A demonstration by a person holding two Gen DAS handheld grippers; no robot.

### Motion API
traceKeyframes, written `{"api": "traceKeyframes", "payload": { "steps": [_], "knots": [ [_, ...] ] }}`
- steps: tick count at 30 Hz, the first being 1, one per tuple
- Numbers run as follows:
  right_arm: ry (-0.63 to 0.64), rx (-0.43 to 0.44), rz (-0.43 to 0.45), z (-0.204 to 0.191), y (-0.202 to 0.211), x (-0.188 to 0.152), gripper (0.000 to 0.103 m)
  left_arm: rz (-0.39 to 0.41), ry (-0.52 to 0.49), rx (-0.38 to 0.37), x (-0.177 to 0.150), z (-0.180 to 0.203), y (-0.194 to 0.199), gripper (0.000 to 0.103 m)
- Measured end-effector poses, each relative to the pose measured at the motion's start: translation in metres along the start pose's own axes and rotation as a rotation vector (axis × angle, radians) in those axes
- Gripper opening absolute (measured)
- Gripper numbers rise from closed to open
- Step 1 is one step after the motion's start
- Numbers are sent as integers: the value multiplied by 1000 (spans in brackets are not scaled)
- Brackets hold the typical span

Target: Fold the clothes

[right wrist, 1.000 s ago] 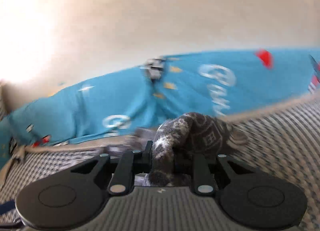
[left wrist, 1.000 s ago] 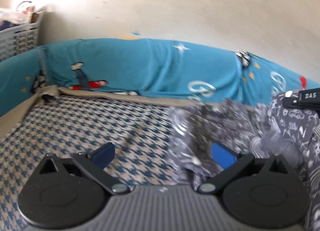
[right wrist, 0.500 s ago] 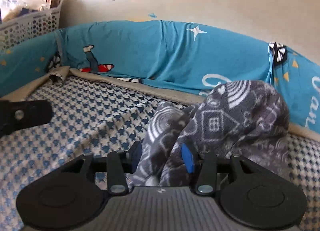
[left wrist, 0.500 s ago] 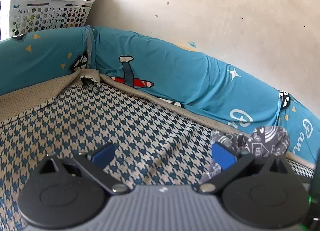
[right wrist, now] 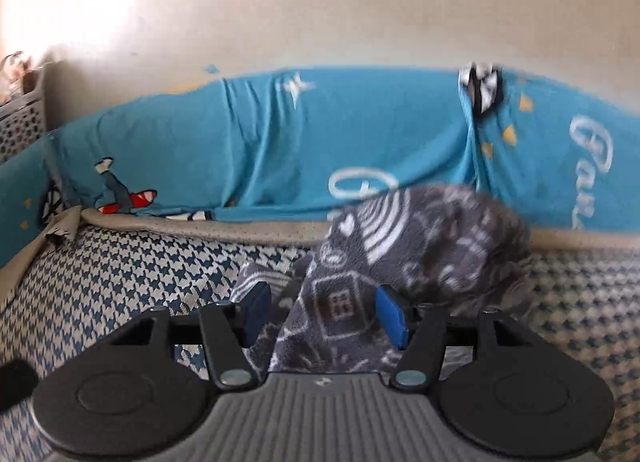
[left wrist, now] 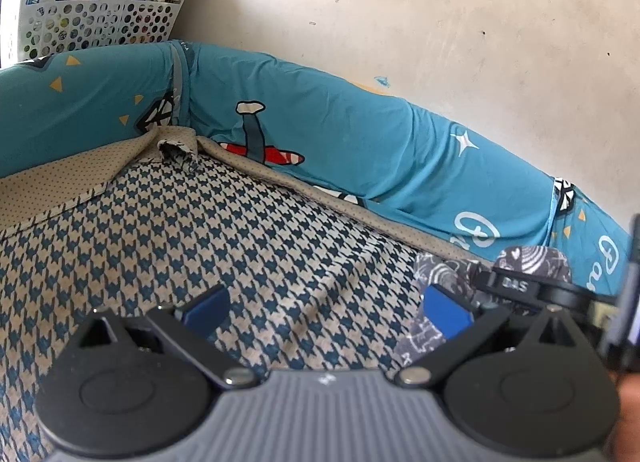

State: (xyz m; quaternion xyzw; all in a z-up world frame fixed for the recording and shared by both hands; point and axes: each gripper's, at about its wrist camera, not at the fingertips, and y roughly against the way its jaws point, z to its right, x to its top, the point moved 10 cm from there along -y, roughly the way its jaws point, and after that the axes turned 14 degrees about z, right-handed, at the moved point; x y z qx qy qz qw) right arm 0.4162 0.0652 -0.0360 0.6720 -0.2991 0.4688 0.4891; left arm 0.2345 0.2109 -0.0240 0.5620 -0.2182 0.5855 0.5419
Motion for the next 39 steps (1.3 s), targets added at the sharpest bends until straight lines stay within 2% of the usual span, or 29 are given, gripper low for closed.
{"api": "traceKeyframes", "payload": {
  "steps": [3, 5, 7, 11, 16, 18, 20, 25, 32, 36, 39],
  "knots": [
    [20, -46, -32, 2, -15, -9, 53, -15, 9, 7, -2, -2, -1, 103],
    [41, -71, -52, 4, -23, -16, 29, -25, 11, 12, -4, -3, -2, 103],
    [40, -88, -52, 6, -25, -19, 18, -34, 6, 19, -6, -4, -3, 103],
    [34, -82, 8, -1, -19, -11, 14, -41, 14, 24, -6, -8, -3, 103],
    [70, 2, 77, -34, -15, 7, 10, -45, 20, 25, -6, -8, -4, 103],
    [111, 29, 67, -47, -22, 2, 10, -55, 19, 27, -8, -8, -6, 103],
    [86, 66, -23, -52, -33, -15, 11, -55, 26, 30, -8, -10, -6, 103],
    [-15, 99, -78, -47, -25, -27, 13, -60, 16, 35, -10, -10, -8, 103],
    [50, 84, -4, -21, 25, -4, 37, -60, 3, 28, -11, -10, -8, 103],
    [80, 104, -51, -12, 44, -16, 43, -60, -1, 33, -13, -10, -7, 103],
    [94, 118, -76, -13, 50, -31, 54, -59, -7, 38, -14, -10, -7, 103]
  ]
}}
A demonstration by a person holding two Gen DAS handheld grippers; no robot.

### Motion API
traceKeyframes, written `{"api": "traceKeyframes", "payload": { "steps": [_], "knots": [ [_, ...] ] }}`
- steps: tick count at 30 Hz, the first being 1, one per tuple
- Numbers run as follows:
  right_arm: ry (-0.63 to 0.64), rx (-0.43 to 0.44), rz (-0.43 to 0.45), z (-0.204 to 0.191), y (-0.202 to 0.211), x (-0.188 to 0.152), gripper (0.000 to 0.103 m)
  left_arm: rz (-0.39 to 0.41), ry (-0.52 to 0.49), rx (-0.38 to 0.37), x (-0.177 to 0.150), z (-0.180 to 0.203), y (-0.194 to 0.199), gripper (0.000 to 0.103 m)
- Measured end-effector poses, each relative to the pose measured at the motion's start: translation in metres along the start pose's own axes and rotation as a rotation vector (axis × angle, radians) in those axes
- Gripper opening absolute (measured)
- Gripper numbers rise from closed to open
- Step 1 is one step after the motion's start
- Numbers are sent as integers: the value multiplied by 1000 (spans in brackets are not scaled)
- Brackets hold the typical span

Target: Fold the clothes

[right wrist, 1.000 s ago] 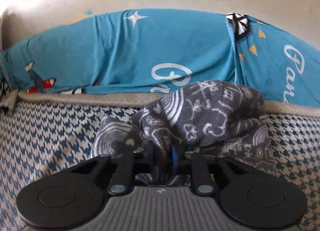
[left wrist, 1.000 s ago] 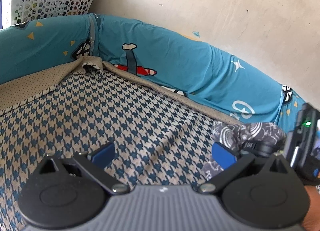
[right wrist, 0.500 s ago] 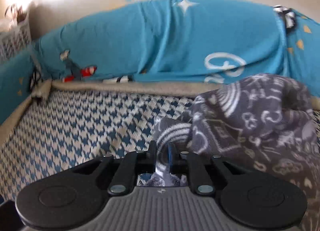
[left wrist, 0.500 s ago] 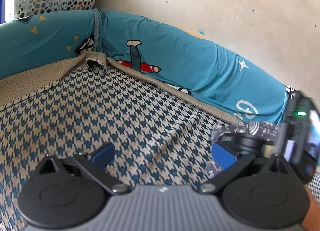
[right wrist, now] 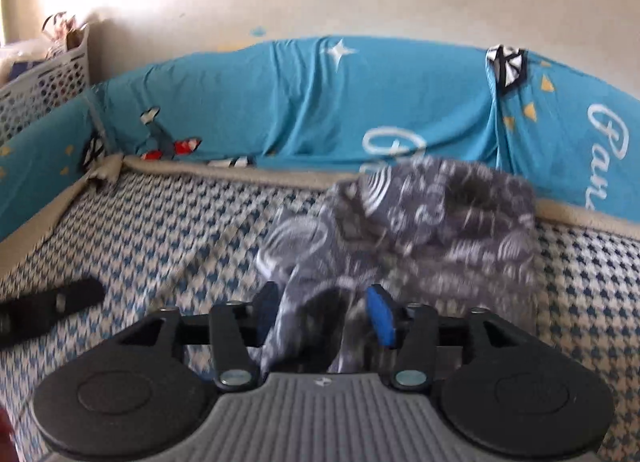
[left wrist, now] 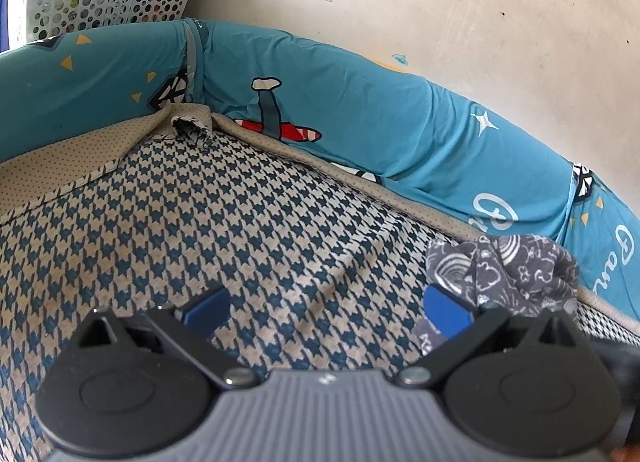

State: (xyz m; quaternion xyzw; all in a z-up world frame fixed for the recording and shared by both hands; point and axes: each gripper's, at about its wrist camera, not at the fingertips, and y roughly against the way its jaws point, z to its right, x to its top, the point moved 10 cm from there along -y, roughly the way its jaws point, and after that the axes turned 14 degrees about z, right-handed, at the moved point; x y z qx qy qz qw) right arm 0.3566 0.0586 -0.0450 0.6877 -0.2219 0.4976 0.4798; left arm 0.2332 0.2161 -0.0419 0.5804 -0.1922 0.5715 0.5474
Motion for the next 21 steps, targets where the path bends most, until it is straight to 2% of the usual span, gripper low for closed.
{"api": "traceKeyframes", "payload": {
  "steps": [4, 6, 7, 10, 13, 16, 18, 21],
  "knots": [
    [71, -23, -14, -6, -6, -21, 55, -6, -7, 7, -2, -1, -1, 103],
    [102, -53, -12, -8, -11, -26, 38, -10, -3, 8, -3, -2, -1, 103],
    [110, -66, -12, -8, -13, -27, 24, -11, -2, 8, -3, -2, -2, 103],
    [87, -73, -3, -8, -12, -23, 18, -15, 1, 8, -3, -3, -2, 103],
    [52, -73, 28, -13, -2, -14, 17, -14, 2, 5, -2, -3, -2, 103],
    [75, -32, 65, -31, 3, -8, 17, -11, 1, 3, -2, -2, -2, 103],
    [83, -23, 33, -37, -8, -18, 17, -15, -5, 4, -4, -2, -3, 103],
    [83, -23, -4, -36, -21, -34, 28, -17, -12, 8, -5, -2, -5, 103]
  ]
}}
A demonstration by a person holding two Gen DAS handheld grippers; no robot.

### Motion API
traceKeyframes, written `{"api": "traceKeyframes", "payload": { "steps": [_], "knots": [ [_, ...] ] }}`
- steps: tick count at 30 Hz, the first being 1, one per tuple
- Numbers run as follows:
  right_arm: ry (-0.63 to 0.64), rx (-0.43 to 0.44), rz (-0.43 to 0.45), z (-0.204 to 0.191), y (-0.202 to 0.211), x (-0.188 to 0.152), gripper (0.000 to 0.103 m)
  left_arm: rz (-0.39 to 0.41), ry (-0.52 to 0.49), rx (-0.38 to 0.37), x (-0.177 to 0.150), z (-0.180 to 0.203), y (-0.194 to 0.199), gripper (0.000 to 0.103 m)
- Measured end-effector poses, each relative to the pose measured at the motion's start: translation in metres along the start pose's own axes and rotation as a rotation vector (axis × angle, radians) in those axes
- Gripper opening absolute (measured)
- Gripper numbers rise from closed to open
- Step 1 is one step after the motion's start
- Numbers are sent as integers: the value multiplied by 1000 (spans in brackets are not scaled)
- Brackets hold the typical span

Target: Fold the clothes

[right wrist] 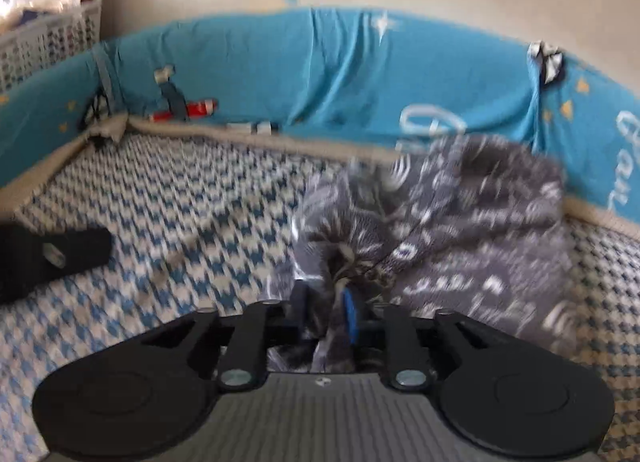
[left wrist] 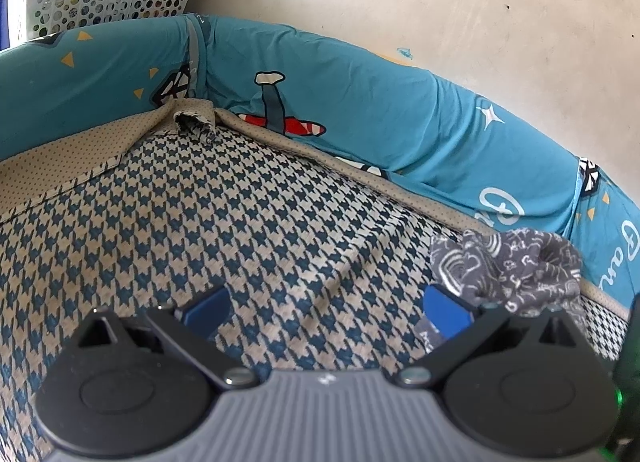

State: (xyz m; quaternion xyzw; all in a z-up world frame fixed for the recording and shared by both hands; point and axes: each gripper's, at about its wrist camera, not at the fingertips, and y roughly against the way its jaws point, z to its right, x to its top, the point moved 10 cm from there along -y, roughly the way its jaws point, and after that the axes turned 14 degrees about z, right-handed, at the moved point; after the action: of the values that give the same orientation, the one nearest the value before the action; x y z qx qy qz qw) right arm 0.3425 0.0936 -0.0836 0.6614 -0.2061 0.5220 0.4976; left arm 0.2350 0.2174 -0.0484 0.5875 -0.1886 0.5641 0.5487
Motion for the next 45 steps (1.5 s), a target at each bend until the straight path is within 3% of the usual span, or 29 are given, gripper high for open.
{"api": "traceKeyframes", "payload": {
  "steps": [4, 13, 22, 31, 35, 39, 45],
  "knots": [
    [-4, 20, 10, 0, 14, 4, 41, -5, -5, -7, -1, 0, -1, 103],
    [-122, 40, 54, 37, 42, 34, 41, 18, -6, -56, -1, 12, 2, 103],
    [-314, -70, 50, 135, 33, 51, 41, 64, -129, -271, -21, 84, 12, 103],
    [-526, -130, 24, 226, -7, 28, 41, 45, -302, -461, -70, 159, 27, 103],
    [-625, -141, 32, 257, -27, 22, 41, -11, -374, -489, -95, 173, 27, 103],
    [-712, -135, 44, 273, -44, 23, 42, -38, -462, -470, -112, 174, 25, 103],
    [-782, -91, 47, 280, -73, 25, 48, -97, -448, -467, -121, 168, 21, 103]
  ]
}}
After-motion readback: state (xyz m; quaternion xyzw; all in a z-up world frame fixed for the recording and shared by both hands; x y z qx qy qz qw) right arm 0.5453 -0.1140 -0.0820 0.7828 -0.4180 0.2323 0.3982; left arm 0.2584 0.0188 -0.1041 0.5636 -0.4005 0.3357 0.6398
